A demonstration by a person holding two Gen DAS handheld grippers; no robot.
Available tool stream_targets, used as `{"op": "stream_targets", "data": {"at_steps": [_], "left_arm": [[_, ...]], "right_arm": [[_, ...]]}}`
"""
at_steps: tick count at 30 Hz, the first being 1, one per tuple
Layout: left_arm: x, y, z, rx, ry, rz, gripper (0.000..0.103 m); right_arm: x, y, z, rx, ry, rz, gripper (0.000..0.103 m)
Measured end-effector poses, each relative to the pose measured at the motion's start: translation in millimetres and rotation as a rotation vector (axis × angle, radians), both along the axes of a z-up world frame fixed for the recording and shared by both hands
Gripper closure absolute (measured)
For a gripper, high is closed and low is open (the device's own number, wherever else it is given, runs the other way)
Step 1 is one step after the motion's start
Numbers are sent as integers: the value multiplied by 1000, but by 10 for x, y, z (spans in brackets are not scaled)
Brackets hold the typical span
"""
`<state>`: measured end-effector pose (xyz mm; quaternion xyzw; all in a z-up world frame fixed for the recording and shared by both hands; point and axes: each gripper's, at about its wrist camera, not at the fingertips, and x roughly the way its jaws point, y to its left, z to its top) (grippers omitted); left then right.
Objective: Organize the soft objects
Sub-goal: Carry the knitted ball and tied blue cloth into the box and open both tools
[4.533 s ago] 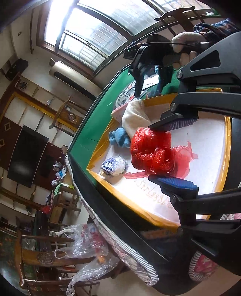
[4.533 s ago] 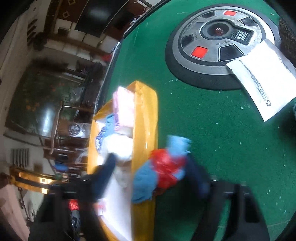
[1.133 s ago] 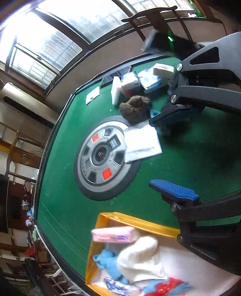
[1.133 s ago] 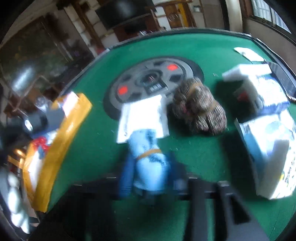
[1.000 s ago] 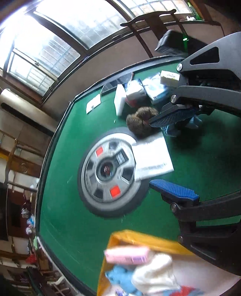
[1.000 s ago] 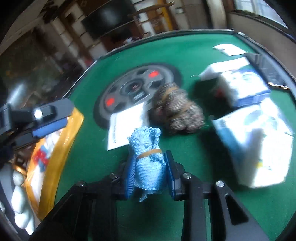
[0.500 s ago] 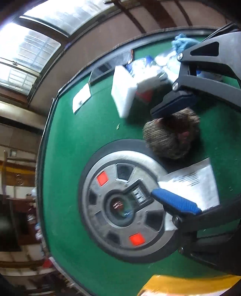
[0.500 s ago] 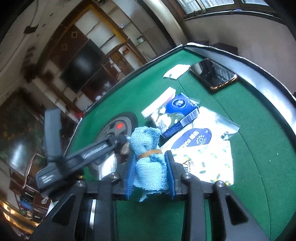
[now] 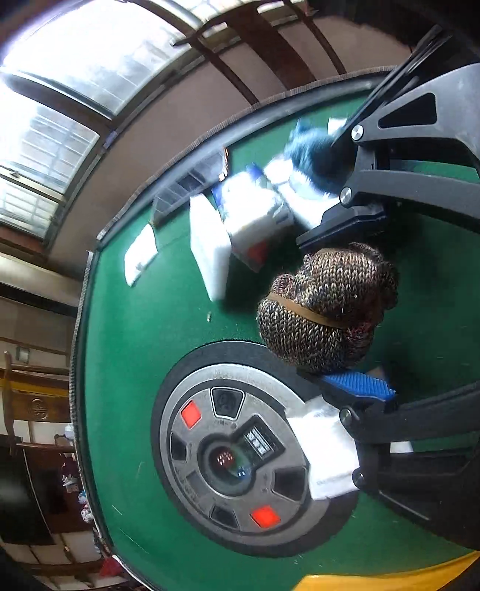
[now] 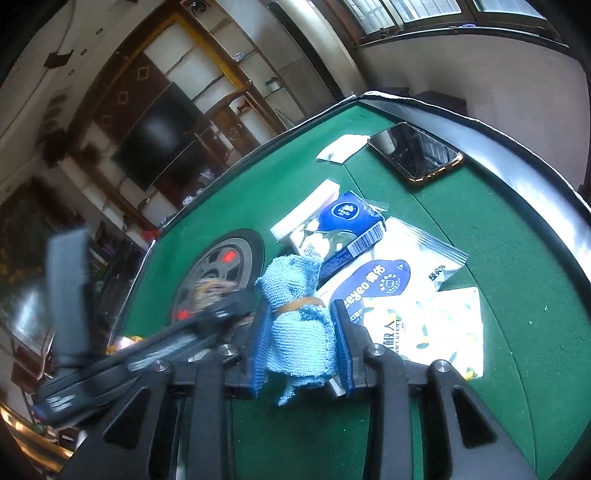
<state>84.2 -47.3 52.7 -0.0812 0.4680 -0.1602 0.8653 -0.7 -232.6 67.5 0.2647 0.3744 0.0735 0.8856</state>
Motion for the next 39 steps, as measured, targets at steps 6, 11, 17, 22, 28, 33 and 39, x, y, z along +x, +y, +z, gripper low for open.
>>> {"op": "stream_targets", "data": {"at_steps": [6, 11, 17, 22, 28, 33, 39], "left_arm": [[-641, 755, 378, -113, -45, 49, 44], [-1217, 1562, 373, -88, -84, 171, 44], [-1882, 2693, 107, -67, -72, 444, 43], [-2090, 3234, -116, -75, -22, 606, 43], [-2050, 3385, -292, -59, 3, 647, 43], [-2089, 3509, -288, -31, 2, 646, 40], [-2149, 3648, -236, -76, -2, 639, 39]], "right_arm": [[34, 104, -2, -53, -3, 8, 74], [11, 252, 12, -132, -4, 18, 74], [7, 461, 16, -224, -30, 42, 74], [-111, 859, 180, -257, -95, 141, 74], [-357, 1691, 408, -277, -148, 360, 74], [-464, 2458, 494, -292, -162, 550, 74], [-474, 3287, 295, -282, -87, 748, 74]]}}
